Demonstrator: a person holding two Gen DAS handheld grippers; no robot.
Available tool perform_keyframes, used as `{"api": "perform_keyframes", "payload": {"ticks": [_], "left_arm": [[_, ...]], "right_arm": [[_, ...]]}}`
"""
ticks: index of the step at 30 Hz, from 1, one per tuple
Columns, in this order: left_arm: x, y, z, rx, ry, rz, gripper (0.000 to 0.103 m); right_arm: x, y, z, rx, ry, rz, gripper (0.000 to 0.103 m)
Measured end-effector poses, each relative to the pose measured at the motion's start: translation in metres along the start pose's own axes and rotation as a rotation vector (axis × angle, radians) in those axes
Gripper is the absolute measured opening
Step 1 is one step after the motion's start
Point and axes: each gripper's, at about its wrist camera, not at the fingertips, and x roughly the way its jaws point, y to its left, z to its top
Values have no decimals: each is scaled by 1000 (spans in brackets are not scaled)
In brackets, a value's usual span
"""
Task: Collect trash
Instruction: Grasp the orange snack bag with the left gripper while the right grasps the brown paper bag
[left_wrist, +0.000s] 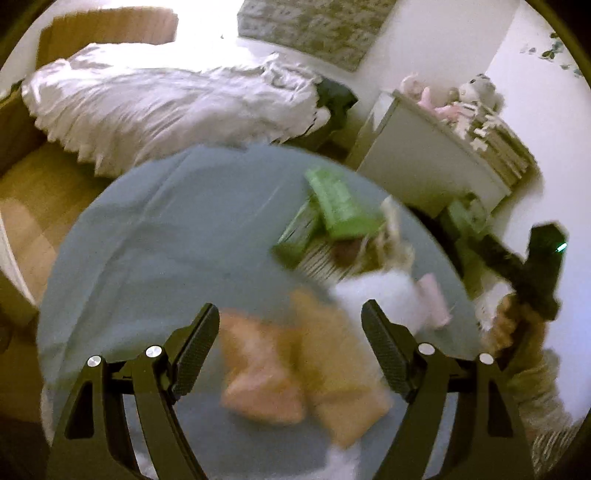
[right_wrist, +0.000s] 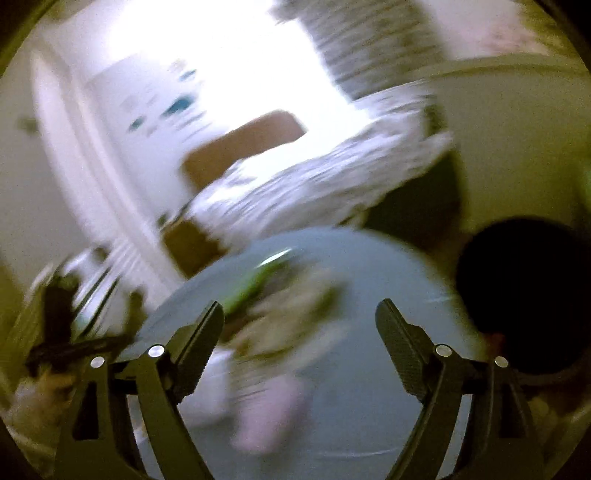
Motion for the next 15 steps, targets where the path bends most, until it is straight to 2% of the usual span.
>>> {"api": "perform_keyframes", "payload": {"ticks": [1, 3, 6, 8, 10, 13, 15], "left_arm": [[1, 5, -5, 0, 10, 3, 77], [6, 14, -14, -10, 39, -5, 67], [14, 22, -23, -27, 61, -26, 63], [15, 24, -26, -16, 57, -31, 63], [14, 29, -31, -13, 51, -41, 63], [13, 35, -33, -20, 47, -58, 63], [14, 35, -32, -11, 45, -55, 63]], "right_arm": [[8, 28, -2, -58, 41, 41, 83], [23, 73, -4, -156, 111, 101, 83], [55, 137, -24, -294, 270, 156, 83], [76, 167, -42, -380, 362, 143, 79], [100, 184, -58, -437, 448, 102, 69], [123, 190, -74, -423, 521, 72, 67], [136, 193, -81, -445, 549, 21, 63]]}}
